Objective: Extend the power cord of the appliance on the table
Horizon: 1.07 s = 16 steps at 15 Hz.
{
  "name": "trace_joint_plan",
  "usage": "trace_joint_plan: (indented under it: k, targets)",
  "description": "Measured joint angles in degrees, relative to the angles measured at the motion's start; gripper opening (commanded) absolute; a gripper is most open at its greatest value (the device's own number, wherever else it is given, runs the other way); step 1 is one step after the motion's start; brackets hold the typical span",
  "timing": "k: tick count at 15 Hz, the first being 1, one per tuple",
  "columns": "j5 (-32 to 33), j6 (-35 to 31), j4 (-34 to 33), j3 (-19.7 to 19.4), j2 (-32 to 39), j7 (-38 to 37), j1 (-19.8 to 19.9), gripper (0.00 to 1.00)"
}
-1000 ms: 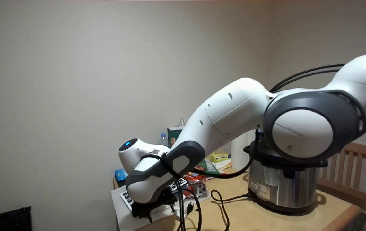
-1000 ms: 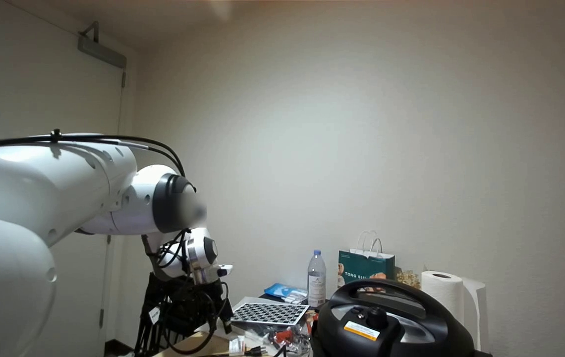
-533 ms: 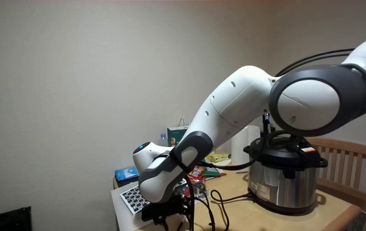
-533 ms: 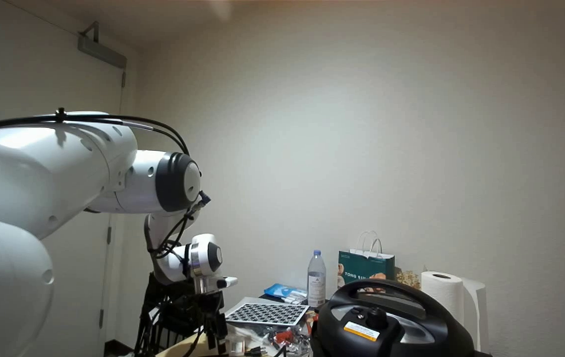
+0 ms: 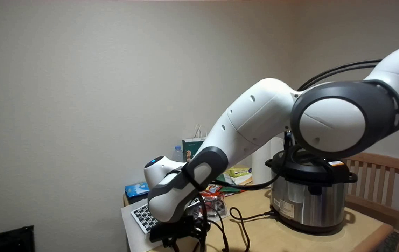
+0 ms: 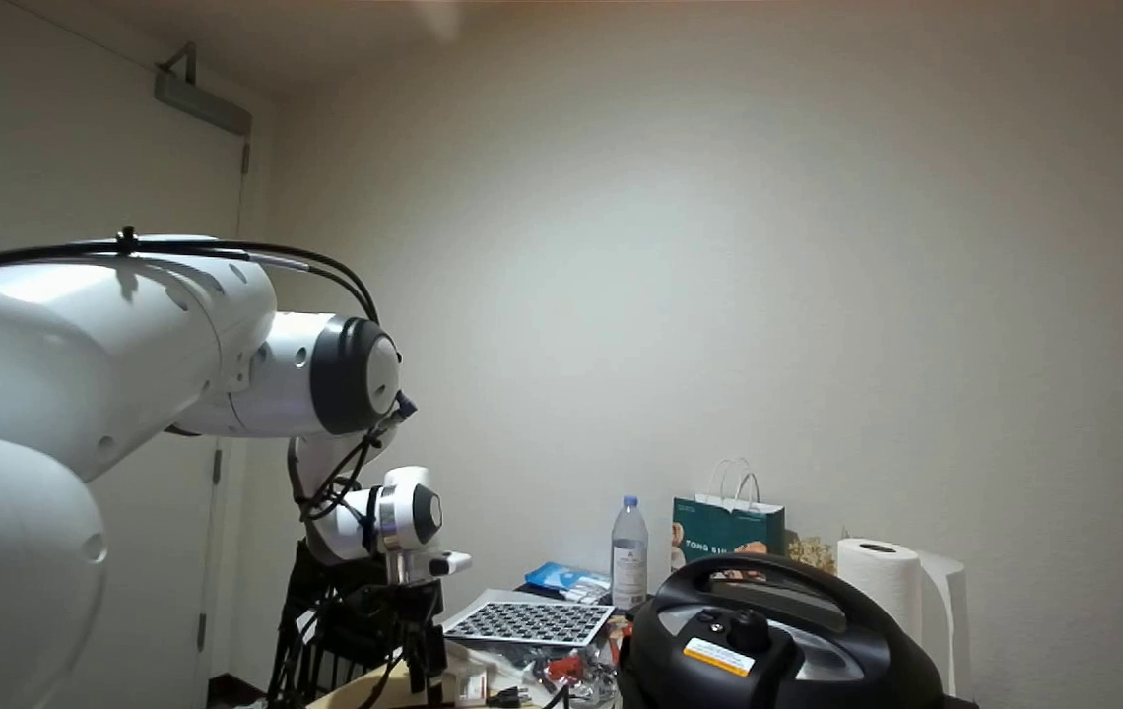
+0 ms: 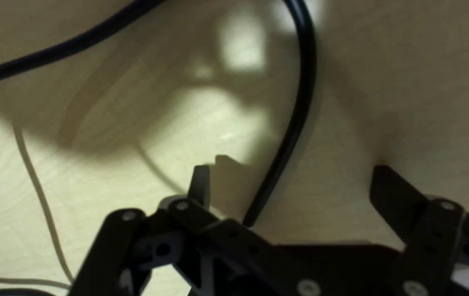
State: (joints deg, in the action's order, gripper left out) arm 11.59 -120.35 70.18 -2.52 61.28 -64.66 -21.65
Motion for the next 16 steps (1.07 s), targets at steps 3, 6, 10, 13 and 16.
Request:
trace_joint_plan:
  k: [3,6,10,13,16]
  targets:
    - [-3.76,0.01,-3.67,0.28,3.10,0.00,0.68,0.56]
    - [-6.11,2.89,-5.63,0.24,3.96,0.00,1.55,0.40]
    - [-9.02,4.29,-6.82,0.82,4.46,0.00,3.06,0.15]
    - [-9.38,4.29,-8.61,1.09,5.80,0.00,3.17,0.04]
    - [-9.10,6.33,-11.59,1.31,7.13,0.51,2.46,0.00]
